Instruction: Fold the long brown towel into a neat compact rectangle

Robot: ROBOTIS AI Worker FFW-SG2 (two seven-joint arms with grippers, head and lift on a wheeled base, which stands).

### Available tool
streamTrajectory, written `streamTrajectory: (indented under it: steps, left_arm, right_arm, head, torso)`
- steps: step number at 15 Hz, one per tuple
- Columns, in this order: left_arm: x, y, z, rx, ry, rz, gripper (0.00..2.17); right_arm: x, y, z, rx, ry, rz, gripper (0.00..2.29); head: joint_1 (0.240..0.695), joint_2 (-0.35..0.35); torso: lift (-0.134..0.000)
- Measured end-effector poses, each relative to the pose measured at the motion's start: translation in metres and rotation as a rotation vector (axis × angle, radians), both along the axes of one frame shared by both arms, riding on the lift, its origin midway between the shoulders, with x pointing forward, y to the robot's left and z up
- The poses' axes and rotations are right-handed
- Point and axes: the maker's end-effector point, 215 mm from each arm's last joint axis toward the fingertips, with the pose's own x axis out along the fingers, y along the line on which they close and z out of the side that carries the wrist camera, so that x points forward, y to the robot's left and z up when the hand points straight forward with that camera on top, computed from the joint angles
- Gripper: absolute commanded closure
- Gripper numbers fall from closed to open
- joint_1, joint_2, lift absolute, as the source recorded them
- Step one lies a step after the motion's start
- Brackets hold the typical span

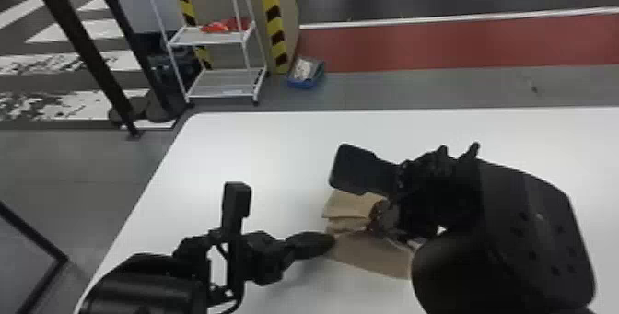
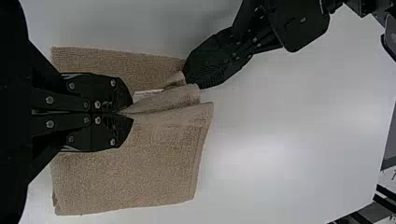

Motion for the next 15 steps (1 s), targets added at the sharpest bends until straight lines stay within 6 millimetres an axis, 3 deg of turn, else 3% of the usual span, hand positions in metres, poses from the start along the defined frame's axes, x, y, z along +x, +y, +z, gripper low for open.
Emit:
streamTrajectory:
  steps: [7,12,15]
  left_arm:
    - [0.001,-0.004,0.001,-0.004,-0.001,-0.006,1.84]
    - [0.002,-0.004,0.002,-0.004,-0.006,-0.007,1.84]
    - [0.002,-0.004,0.002,-0.004,-0.007,-0.009,1.84]
  right_arm:
    - [-0.017,0.007,-0.014,-0.014,0.031,0.007,1.19]
    - [-0.023,0.009,-0.022,-0.018,0.057,-0.007,0.71]
    - [-0.025,0.013,-0.019,-0.003,0.062,-0.018,0.71]
  head:
    - [0.695,0.188]
    - [0.695,0.188]
    - [0.695,0.195]
  torso:
    - [-0.124]
    - [-0.124]
    - [-0.124]
